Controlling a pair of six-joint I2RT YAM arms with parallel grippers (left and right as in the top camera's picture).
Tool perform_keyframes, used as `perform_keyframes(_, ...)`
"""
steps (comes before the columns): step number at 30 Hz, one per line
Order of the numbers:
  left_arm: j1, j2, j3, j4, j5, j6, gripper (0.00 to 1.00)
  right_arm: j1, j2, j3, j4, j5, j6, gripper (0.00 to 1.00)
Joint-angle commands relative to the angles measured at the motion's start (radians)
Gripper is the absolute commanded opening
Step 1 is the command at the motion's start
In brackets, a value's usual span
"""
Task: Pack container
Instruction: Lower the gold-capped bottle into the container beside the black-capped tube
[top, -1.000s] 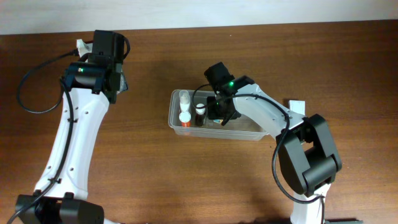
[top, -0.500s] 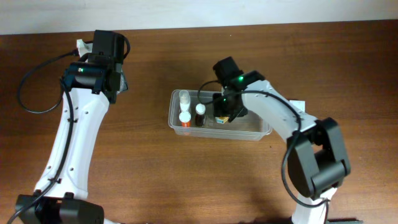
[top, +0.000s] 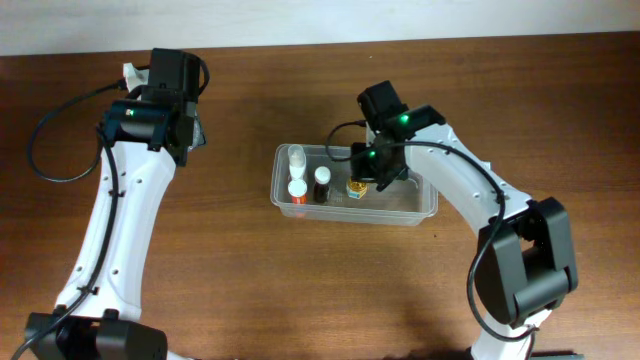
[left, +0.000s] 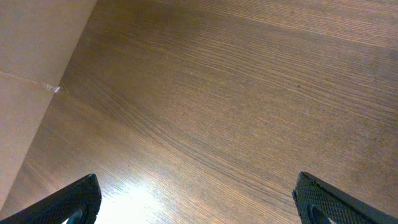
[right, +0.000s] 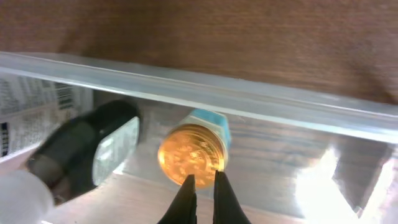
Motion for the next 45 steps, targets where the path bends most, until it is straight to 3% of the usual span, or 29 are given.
perform_keyframes(1,0.003,-0.024,0.016,-0.002,-0.018,0.001,0.99,-0.016,-0.016,0.017,-0.013,0.015,-0.006,0.04)
perform_keyframes(10,0.003,-0.024,0.016,-0.002,-0.018,0.001,0.99,-0.015,-0.009,0.006,-0.011,0.037,-0.004,0.04)
perform_keyframes(25,0.003,-0.024,0.016,-0.001,-0.014,0.001,0.99,-0.014,-0.001,-0.044,0.009,0.094,0.178,0.04)
perform_keyframes(45,0.003,-0.024,0.016,-0.001,-0.014,0.001,0.99,-0.014,0.024,-0.047,0.014,0.085,0.243,0.07)
